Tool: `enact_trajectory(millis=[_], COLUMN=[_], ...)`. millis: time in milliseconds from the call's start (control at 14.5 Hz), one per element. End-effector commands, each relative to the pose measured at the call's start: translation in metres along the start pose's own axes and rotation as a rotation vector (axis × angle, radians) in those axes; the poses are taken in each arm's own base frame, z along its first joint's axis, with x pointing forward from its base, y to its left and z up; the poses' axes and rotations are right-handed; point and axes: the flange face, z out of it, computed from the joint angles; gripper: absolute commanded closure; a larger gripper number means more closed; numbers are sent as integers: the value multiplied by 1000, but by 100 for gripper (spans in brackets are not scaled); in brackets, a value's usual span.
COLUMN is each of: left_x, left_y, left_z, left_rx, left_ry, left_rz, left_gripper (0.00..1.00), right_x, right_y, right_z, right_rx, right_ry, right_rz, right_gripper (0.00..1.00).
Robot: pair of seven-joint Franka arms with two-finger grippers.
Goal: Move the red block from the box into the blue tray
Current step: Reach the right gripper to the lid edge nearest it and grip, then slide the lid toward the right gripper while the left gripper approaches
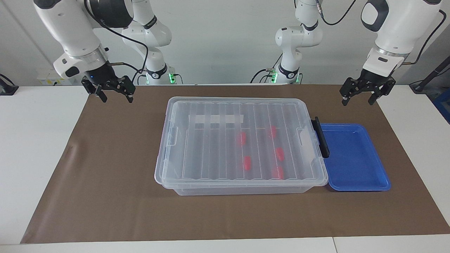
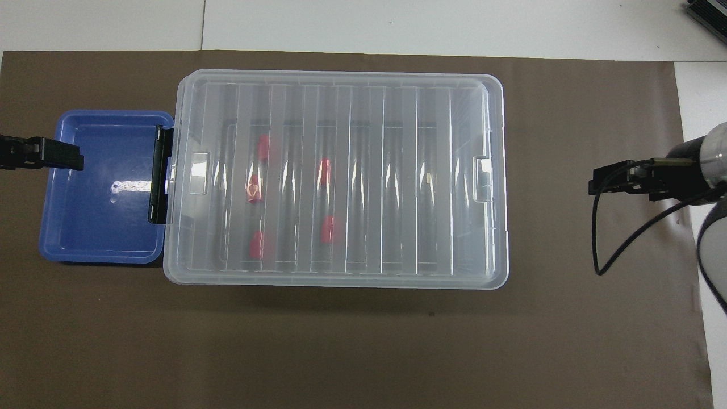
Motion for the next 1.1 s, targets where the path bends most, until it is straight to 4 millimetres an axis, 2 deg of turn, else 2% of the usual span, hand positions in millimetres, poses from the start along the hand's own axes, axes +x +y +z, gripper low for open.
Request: enact_trajectory(millis=[0,69,207,414,690,1034], left_x=[-9,-9,-9,-9,-9,-9], left_y=[-1,-1,-1,-1,-1,2], left_z=[-2,-2,-2,-2,-2,-2], left_rx=[-13,-13,-13,-13,-13,-13], left_ry=[0,0,0,0,0,1], left_rz=[0,1,1,1,3,10], left_gripper=[0,0,0,0,0,0], right_x=[8,11,18,20,22,28], right_y=[-44,-59,-74,-90,-91,-91], right_z=[46,53,69,88,122,141], right_rx=[16,21,25,27,28,6], right_ry=[23,38,52,53,67,62], right_rz=[19,14,4,2,2,-11], right_gripper=[0,0,0,0,0,0])
